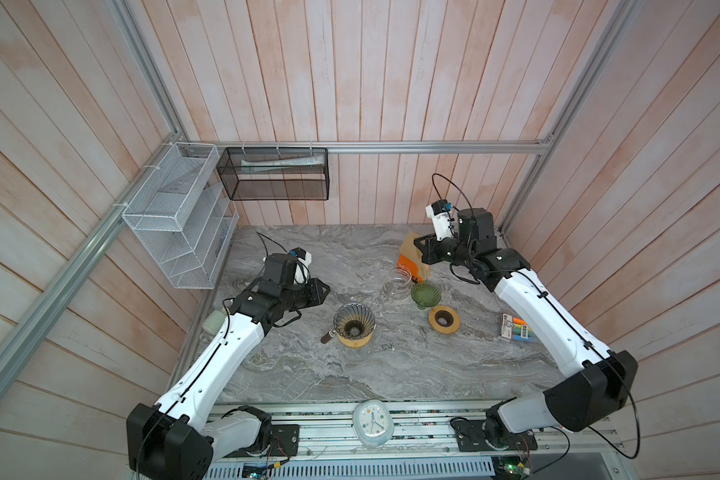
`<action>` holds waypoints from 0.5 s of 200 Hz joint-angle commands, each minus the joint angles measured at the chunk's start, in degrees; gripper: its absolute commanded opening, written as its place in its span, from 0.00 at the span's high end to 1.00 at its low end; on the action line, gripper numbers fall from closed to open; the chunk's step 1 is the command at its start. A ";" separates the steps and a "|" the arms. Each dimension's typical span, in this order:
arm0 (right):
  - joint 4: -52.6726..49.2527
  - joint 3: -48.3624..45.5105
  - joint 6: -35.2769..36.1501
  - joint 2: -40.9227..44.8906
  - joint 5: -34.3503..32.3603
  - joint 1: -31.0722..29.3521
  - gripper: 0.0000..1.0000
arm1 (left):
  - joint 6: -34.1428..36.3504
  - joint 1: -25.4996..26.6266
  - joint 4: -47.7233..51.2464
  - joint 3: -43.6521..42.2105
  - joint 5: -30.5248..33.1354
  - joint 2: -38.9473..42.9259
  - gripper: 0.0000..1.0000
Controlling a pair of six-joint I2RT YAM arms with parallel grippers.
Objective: Place the coffee filter in the dripper
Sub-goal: 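Lift the tan filter out of the orange box with the right gripper, then carry the filter over the glass dripper with the right gripper while left rises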
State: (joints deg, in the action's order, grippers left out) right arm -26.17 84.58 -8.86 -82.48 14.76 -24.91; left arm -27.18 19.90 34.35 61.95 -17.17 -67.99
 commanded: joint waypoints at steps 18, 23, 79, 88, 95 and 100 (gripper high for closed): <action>-9.34 4.91 0.88 4.25 -1.98 -6.87 1.00 | 1.85 -0.21 4.41 3.42 4.53 2.52 0.73; -10.37 5.34 0.87 4.65 -2.06 -7.87 1.00 | 1.82 -0.21 4.68 3.48 4.77 2.72 0.73; -18.82 6.48 -0.62 7.33 -3.81 -19.21 1.00 | 1.60 -0.22 7.47 3.08 6.92 5.37 0.73; -19.78 6.07 -0.49 7.42 -3.86 -20.73 1.00 | 1.52 -0.26 7.83 3.09 8.21 6.11 0.73; -20.41 5.67 -0.54 7.42 -3.85 -21.81 1.00 | 1.28 -0.21 7.93 2.91 9.37 6.87 0.73; -20.53 5.43 -0.62 7.34 -3.85 -22.38 1.00 | 1.17 -0.24 7.90 2.82 9.95 7.37 0.73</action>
State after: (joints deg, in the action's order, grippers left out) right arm -41.17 89.97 -8.97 -75.22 12.38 -44.51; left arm -26.52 19.92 40.69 64.31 -11.03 -63.05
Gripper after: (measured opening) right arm 0.042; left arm 0.273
